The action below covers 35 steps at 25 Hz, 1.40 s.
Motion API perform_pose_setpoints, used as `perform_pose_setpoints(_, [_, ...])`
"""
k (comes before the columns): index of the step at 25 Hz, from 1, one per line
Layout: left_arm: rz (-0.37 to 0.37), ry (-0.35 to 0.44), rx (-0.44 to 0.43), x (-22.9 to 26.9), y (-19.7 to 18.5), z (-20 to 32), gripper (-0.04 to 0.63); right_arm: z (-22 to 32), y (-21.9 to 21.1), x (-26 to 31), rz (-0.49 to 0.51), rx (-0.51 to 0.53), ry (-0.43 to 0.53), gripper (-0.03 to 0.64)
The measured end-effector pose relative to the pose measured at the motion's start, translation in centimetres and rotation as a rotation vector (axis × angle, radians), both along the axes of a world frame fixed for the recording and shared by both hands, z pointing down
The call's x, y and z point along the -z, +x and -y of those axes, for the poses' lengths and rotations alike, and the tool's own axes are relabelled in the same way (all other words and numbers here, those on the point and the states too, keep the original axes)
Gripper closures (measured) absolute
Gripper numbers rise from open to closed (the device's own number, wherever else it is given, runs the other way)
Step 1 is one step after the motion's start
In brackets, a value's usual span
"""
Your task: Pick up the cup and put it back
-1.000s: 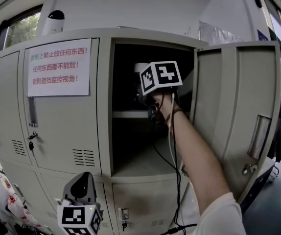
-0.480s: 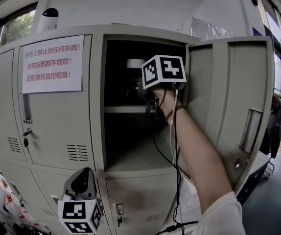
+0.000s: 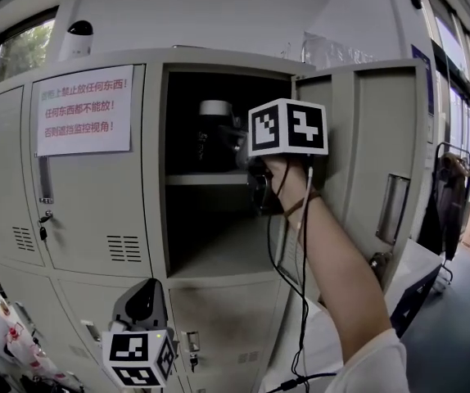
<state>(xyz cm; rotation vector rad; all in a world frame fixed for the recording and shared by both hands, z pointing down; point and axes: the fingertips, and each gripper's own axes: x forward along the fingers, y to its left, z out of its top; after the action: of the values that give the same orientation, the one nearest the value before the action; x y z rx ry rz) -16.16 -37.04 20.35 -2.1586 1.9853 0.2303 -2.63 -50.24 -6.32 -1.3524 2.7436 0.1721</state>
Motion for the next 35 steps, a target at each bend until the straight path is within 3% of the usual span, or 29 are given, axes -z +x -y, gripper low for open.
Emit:
perform_pose_setpoints(6, [-0.002,-0.015,-0.023,-0.5,1.7,-0.9,0.588,-1.7,1.1,-3.1,-0.013,-0.056,0.039,0.453])
perform_pose_setpoints(18, [0.004,-0.025,-0.033,-0.9,5.0,-2.7,0.588,-6.5,2.2,-9.5,-0.009,-0.049,0.115,0.624])
perform_pose_setpoints(27, [-0.010,-0.033,0.002,-1.7,5.9,-3.7,0.588,-10.0,1.0,-18.8,-0.030,0.055,0.096,0.626])
perform_pose_setpoints(31, [-0.016,-0.043,0.020,-2.8,6.3,-4.0,0.587,-11.9,1.8,-25.3,-0.091,0.051,0.095,0.626])
perform_pose_setpoints(35, [-0.015,-0.048,0.048,-4.7,6.8,-4.5,0.588,-13.9,3.8,-32.8,-0.115,0.040,0.022,0.626])
